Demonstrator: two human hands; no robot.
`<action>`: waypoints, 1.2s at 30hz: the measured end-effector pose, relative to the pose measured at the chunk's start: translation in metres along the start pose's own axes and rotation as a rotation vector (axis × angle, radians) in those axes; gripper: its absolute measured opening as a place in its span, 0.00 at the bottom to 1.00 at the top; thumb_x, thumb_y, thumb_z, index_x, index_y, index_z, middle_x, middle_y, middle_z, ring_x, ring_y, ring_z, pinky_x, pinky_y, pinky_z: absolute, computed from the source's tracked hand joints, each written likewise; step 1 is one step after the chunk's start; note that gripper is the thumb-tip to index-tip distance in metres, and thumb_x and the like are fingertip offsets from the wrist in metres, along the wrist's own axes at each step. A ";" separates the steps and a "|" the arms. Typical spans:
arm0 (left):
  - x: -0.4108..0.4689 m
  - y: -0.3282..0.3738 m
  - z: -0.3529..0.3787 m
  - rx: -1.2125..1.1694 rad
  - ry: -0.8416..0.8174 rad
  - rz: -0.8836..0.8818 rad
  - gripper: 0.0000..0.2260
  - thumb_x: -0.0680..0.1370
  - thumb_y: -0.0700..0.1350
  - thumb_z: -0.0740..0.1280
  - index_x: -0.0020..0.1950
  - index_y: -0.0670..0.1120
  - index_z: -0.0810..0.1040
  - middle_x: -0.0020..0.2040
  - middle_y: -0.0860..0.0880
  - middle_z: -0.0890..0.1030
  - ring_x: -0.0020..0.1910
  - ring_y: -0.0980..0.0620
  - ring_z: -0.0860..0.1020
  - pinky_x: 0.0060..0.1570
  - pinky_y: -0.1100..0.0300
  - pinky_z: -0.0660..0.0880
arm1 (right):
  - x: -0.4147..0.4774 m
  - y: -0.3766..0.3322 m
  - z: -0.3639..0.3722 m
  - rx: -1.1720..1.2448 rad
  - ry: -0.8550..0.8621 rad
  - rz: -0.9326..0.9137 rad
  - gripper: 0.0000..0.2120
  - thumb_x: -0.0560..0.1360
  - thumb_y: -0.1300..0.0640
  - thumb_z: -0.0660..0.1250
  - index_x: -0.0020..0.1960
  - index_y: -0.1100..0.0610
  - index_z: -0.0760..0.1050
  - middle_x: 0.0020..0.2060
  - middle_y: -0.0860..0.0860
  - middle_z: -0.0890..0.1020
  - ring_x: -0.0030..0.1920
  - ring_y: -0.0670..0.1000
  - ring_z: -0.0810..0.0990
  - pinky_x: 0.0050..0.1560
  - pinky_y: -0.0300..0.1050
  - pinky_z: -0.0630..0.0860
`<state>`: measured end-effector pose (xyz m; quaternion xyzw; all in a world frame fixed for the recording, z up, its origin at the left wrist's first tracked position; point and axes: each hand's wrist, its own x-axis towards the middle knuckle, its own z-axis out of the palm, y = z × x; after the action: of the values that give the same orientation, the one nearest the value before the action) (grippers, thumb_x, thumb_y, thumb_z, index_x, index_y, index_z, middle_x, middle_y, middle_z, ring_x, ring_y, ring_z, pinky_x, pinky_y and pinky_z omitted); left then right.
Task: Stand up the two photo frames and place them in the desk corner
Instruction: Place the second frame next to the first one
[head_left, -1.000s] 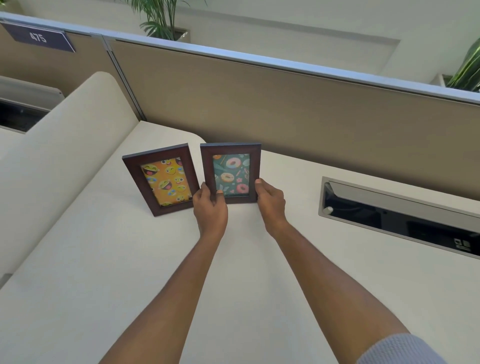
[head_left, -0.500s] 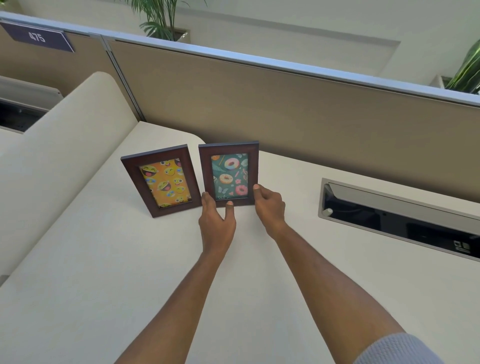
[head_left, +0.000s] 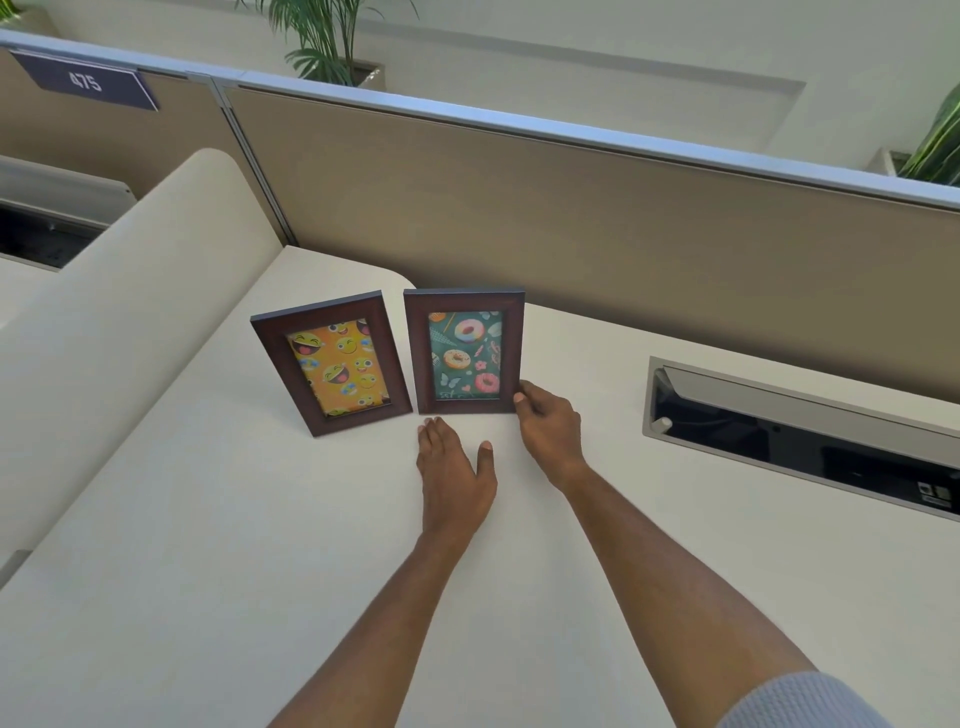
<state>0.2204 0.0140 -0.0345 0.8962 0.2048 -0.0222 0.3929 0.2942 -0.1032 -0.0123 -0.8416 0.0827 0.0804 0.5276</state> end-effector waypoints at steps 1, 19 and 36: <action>0.002 0.000 -0.001 0.013 -0.011 -0.005 0.36 0.84 0.51 0.61 0.82 0.34 0.48 0.84 0.38 0.50 0.84 0.43 0.45 0.81 0.50 0.46 | 0.000 0.000 0.001 -0.001 0.004 -0.003 0.17 0.83 0.57 0.62 0.69 0.55 0.79 0.64 0.51 0.84 0.64 0.52 0.81 0.63 0.36 0.71; 0.012 0.003 -0.002 0.178 -0.115 -0.049 0.37 0.83 0.53 0.62 0.82 0.34 0.49 0.84 0.37 0.46 0.84 0.41 0.43 0.81 0.48 0.47 | 0.004 -0.004 0.006 -0.125 -0.039 -0.007 0.19 0.84 0.61 0.63 0.73 0.61 0.74 0.67 0.58 0.82 0.67 0.58 0.80 0.72 0.47 0.70; 0.014 0.000 -0.013 0.231 -0.140 -0.007 0.36 0.83 0.53 0.62 0.82 0.34 0.51 0.84 0.38 0.49 0.84 0.43 0.46 0.80 0.48 0.51 | 0.003 -0.005 0.006 -0.141 -0.060 0.004 0.19 0.83 0.63 0.61 0.74 0.60 0.74 0.68 0.57 0.81 0.69 0.57 0.78 0.72 0.42 0.68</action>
<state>0.2320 0.0280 -0.0283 0.9310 0.1764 -0.1093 0.3003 0.2983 -0.0953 -0.0110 -0.8737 0.0624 0.1123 0.4692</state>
